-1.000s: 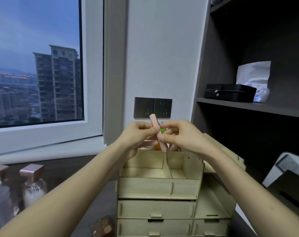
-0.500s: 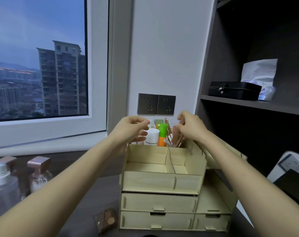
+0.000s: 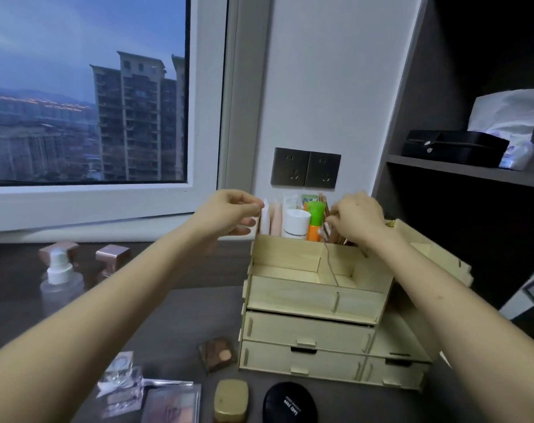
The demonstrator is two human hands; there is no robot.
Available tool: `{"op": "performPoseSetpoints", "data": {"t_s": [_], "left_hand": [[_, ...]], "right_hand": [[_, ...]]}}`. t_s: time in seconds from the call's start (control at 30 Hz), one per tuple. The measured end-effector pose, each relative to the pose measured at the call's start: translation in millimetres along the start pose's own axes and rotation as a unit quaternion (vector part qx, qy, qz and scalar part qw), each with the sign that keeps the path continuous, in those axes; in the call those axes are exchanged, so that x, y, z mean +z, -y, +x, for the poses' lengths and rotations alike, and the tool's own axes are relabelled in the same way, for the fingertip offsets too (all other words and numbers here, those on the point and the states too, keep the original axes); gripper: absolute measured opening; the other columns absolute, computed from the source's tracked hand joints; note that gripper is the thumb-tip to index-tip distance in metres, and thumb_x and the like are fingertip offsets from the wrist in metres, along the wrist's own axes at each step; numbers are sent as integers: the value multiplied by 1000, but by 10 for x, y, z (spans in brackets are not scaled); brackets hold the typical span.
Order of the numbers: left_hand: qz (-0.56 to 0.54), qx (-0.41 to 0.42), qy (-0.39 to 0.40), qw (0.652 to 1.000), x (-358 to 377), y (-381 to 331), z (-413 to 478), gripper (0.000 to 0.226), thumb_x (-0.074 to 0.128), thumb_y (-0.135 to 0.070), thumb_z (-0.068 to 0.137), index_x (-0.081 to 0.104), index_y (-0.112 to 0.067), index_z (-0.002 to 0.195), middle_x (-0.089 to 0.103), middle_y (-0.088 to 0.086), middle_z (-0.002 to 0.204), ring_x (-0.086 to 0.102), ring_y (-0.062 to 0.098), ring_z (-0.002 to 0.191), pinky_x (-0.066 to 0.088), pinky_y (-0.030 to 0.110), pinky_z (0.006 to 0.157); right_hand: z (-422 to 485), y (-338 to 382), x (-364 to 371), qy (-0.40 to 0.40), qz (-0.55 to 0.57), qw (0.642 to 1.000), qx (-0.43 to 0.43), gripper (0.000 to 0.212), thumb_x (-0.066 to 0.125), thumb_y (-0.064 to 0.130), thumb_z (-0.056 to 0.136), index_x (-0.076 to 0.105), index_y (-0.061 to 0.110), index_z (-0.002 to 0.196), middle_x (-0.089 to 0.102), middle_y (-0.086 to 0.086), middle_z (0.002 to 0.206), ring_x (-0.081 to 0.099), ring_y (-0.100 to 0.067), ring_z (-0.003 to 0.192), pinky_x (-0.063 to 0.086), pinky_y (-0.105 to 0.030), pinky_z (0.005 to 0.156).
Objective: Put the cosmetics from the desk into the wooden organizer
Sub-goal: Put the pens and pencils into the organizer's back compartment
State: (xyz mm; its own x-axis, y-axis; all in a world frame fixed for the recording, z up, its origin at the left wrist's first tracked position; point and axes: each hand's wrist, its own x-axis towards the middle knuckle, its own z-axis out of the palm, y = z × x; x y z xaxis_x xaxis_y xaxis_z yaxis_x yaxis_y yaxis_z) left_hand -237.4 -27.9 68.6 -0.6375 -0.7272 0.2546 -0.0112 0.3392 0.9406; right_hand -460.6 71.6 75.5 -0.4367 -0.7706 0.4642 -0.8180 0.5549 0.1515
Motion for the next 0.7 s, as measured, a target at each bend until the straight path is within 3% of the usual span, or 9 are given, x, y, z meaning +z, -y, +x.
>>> {"op": "performPoseSetpoints", "data": {"t_s": [0.07,0.17,0.3,0.4,0.47,0.57,0.63,0.7], "left_hand": [[10,6,-3,1000,-54,-33,-34,9,55,-16,92,64,-17,92,64,0,88,59,10,74,53,24,74],[35,3,-10,999,-212,3,-233,9,54,-12,91,63,-16,91,62,3,89,58,9,70,54,17,63],[104,2,-8,995,-437,106,-577,10,55,-9,89,64,-14,86,62,5,85,56,8,64,48,8,50],[194,8,-24,981,-602,202,-882,12,57,-13,88,68,-9,91,62,1,75,56,9,65,48,13,54],[277,6,-35,960,-733,303,-1077,10,58,-14,85,68,-12,84,64,0,74,55,12,67,45,18,58],[437,-14,-51,898,-912,476,-1339,15,55,-11,83,64,-14,73,61,1,74,52,15,69,38,19,58],[488,-33,-64,870,-990,617,-1489,22,53,-5,81,55,-12,60,54,5,61,49,21,60,34,20,51],[525,-77,-68,845,-1044,799,-1592,24,52,-6,82,49,-10,58,53,12,64,53,32,65,37,27,54]], "right_hand": [[-123,72,-134,-82,42,996,-1,26,53,30,92,73,13,94,67,-5,93,52,-22,90,46,-33,76],[-503,470,-347,-108,144,981,-71,22,54,23,91,75,15,93,70,-3,93,54,-25,94,42,-34,79],[-1224,1092,-473,-23,253,948,-190,19,57,26,90,75,20,94,69,10,91,56,-14,89,35,-26,74],[-1573,1499,-261,80,265,925,-262,19,56,29,90,74,22,94,72,7,100,59,-15,96,42,-30,85],[-1664,1746,2,118,224,927,-277,21,55,32,91,72,21,96,72,2,103,60,-21,102,47,-35,89],[-1626,2042,366,146,160,945,-243,26,52,29,93,69,12,104,69,-9,110,58,-29,109,49,-38,87],[-1560,2195,514,166,138,950,-226,27,53,28,93,67,10,107,67,-12,112,59,-31,108,48,-36,84],[-1498,2311,625,195,133,948,-212,27,56,28,91,66,9,108,67,-13,112,61,-31,105,48,-34,81]]}}
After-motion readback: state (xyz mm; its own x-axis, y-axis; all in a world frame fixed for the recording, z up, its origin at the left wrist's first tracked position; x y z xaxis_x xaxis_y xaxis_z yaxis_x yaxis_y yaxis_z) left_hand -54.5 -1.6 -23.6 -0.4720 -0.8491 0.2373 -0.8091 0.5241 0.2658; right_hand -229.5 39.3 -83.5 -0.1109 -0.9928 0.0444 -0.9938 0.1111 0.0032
